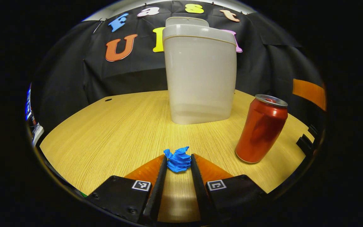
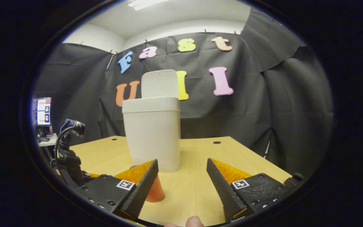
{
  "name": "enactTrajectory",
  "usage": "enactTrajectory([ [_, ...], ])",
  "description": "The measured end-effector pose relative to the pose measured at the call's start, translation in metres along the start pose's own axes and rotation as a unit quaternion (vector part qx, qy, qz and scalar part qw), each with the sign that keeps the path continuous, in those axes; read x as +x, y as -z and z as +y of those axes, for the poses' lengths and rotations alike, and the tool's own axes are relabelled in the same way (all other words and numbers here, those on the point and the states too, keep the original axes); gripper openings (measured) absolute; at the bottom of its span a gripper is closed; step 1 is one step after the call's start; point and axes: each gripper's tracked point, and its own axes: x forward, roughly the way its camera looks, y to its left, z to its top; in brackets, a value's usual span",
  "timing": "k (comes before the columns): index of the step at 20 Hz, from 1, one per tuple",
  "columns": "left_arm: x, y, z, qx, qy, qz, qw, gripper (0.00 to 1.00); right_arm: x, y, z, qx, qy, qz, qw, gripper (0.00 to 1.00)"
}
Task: Press the lid of the desktop garbage bin to open it, pick up the crumpled paper on the desktop and throw it into the bin, then pick up the pop can on the desktop and drop it into the bin, and finally close the garbage bin lid.
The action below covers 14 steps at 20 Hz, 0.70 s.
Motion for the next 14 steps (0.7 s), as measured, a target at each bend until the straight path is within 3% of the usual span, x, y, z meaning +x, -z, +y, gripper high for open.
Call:
enactTrajectory([
  [6, -0.002, -0.004, 0.001, -0.004, 0.001, -0.006, 1.0, 0.32, -0.009, 0.014, 0.008, 0.003, -0.013, 0.013, 1.0, 0.95],
  [14, -0.006, -0.041, 0.015, -0.013, -0.018, -0.056, 0.998, 0.28, -0.024, 0.042, 0.028, 0.006, -0.027, 0.046, 0.999, 0.95],
])
